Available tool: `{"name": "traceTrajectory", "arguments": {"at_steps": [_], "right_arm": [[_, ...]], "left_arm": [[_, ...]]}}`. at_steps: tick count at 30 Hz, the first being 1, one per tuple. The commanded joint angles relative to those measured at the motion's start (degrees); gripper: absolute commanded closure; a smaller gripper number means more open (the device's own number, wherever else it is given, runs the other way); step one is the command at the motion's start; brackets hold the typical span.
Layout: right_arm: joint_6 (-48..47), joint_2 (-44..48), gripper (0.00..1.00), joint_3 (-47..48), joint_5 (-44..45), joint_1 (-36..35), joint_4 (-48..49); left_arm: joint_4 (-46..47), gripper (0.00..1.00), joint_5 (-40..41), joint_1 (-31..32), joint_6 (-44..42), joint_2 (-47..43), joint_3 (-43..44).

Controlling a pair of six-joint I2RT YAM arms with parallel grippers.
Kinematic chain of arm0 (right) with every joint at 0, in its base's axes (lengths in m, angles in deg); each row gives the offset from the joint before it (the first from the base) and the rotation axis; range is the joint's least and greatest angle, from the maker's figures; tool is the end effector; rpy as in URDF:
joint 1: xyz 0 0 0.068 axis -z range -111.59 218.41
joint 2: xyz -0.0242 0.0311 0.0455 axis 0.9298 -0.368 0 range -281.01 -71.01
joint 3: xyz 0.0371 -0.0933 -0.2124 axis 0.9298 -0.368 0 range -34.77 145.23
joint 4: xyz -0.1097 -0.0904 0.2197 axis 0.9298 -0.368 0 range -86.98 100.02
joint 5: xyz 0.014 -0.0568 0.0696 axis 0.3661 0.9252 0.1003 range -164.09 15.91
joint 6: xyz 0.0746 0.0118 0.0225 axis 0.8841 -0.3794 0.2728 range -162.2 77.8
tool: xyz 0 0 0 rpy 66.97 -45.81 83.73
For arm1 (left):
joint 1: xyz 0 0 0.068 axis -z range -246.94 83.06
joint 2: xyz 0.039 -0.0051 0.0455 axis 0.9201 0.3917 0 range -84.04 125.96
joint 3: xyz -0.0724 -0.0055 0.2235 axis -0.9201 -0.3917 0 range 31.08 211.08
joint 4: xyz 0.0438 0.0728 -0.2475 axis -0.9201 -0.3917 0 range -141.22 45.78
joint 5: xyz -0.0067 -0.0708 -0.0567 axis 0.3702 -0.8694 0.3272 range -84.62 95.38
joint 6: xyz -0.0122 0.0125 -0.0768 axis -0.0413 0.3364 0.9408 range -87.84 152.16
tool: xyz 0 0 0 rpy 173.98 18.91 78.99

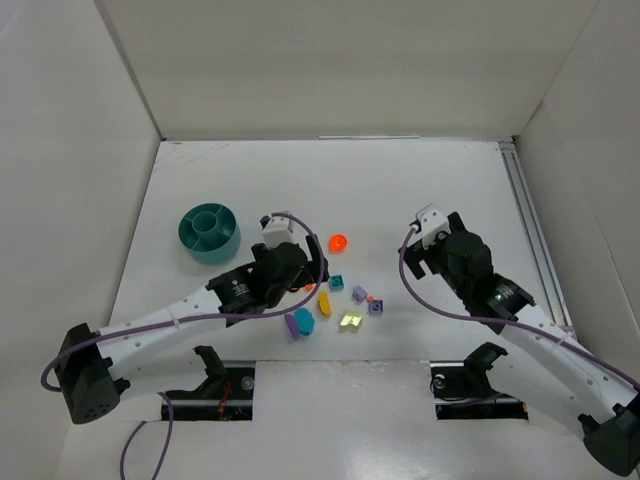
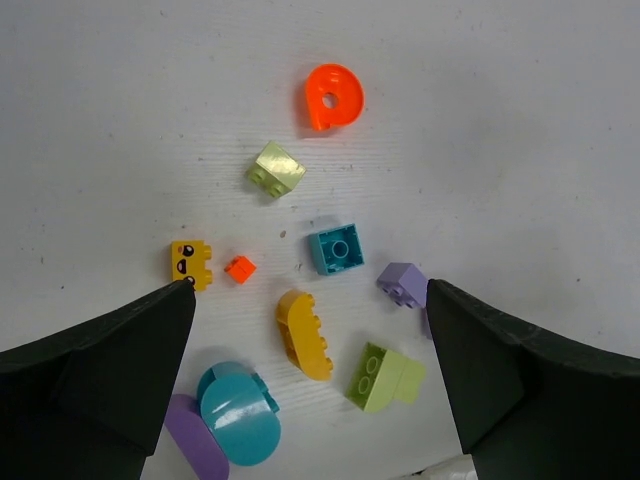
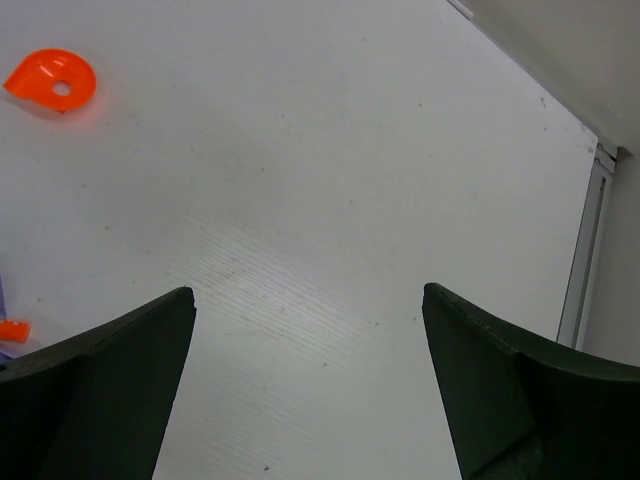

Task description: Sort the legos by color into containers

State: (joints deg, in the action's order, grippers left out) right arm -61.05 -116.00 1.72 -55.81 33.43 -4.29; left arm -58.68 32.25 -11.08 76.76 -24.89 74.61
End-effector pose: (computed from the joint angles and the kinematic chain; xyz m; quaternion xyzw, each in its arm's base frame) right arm 0.2088 0.1201 0.2418 -0.2938 0.7731 -0.0544 0.5594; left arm 0.1787 -0.2090 0.2308 -0.0328 0.8500 -0.2445 0.4654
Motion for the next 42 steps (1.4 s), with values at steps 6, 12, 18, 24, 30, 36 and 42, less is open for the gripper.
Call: {"name": "traceTrajectory", "arguments": {"at_steps": [6, 12, 18, 24, 30, 36, 42], "right_arm": [[-1.64, 0.96, 0.00, -0.81, 0.07, -0.61, 5.34], [3.81, 0.43, 0.00, -0.28, 7.28, -0.61, 1.31], [4.96, 1.92, 0.04, -0.81, 8.52, -0.61, 1.30], [2.68, 4.30, 0.04, -3.70, 6.77, -0.61, 3.23], [3.21, 4.39, 0.04, -4.23, 8.70, -0.61, 3.23], [3.21, 2.55, 0.04, -4.23, 8.70, -0.09, 3.23], [3.21, 2.01, 0.04, -4.23, 8.70, -0.09, 3.23]], "left_arm": [[5.66, 0.00, -1.91, 0.13, -8.64, 4.38, 2.09], [8.65, 0.00, -5.50, -2.32, -13.56, 8.42, 3.31], [10.42, 0.00, -7.54, -5.84, -16.56, 16.51, 6.39], [11.65, 0.04, -9.21, -6.98, -17.62, 24.42, 8.76], [12.17, 0.16, -10.79, -9.80, -18.14, 31.01, 11.31], [13.23, 0.22, -10.26, -9.80, -18.14, 34.35, 11.84], [13.23, 0.33, -10.26, -10.33, -18.14, 37.88, 13.51]]}}
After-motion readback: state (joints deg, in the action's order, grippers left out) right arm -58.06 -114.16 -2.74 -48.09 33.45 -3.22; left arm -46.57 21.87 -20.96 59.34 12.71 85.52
